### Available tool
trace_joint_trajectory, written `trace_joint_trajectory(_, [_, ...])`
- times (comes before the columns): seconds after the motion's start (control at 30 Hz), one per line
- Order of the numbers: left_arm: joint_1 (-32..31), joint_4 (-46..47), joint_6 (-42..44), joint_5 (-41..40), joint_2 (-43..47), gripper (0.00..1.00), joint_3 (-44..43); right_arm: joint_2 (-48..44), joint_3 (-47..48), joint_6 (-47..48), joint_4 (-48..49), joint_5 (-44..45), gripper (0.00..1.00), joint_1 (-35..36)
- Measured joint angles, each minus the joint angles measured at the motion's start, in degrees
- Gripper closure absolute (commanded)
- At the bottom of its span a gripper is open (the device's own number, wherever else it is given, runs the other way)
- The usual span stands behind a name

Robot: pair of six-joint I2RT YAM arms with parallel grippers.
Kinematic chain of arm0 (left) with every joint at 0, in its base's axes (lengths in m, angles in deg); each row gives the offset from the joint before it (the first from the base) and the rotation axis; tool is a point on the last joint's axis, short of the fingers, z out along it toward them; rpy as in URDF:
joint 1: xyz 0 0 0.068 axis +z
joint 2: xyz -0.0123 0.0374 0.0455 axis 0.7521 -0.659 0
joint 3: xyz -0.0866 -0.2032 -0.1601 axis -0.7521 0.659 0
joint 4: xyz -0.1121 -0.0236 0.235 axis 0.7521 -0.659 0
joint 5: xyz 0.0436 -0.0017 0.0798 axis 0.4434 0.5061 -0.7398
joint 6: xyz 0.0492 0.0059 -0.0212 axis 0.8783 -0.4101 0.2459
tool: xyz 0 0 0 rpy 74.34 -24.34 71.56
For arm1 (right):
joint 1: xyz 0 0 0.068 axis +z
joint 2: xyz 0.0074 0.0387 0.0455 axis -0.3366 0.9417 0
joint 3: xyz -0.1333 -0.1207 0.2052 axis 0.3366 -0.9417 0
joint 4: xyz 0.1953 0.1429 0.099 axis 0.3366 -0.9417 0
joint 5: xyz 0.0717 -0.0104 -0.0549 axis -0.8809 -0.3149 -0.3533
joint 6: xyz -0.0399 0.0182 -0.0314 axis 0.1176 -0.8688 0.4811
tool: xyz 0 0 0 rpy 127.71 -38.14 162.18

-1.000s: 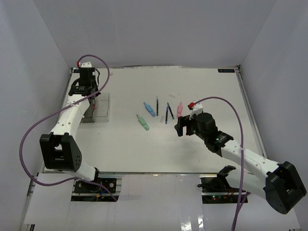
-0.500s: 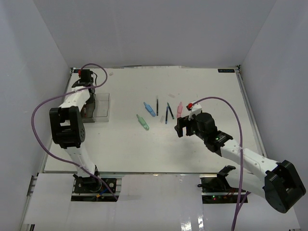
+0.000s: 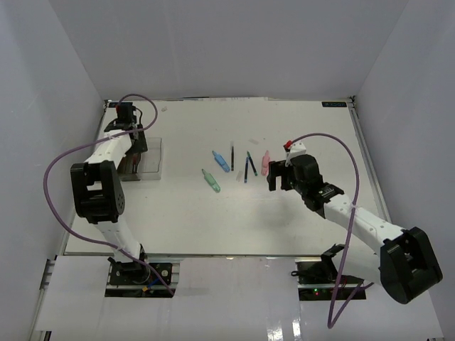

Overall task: Sort the stationery into containers
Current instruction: Place the pen in the storage box, then pick up the pen from the center of the board.

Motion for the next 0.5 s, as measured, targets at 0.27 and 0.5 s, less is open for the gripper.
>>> trace_joint_trajectory(0.27, [0.0,2.4,-6.0,11.3,19.7,0.02,8.3,13.2,10.4,-0.8,-3.6,3.6,0.06,-8.3])
trace_joint_trajectory(0.5, [0.0,11.3,-11.5,20.9,39.6,0.02,24.7,25.3,17.1,-0.9,-6.0,5.1,0.27,-10.9])
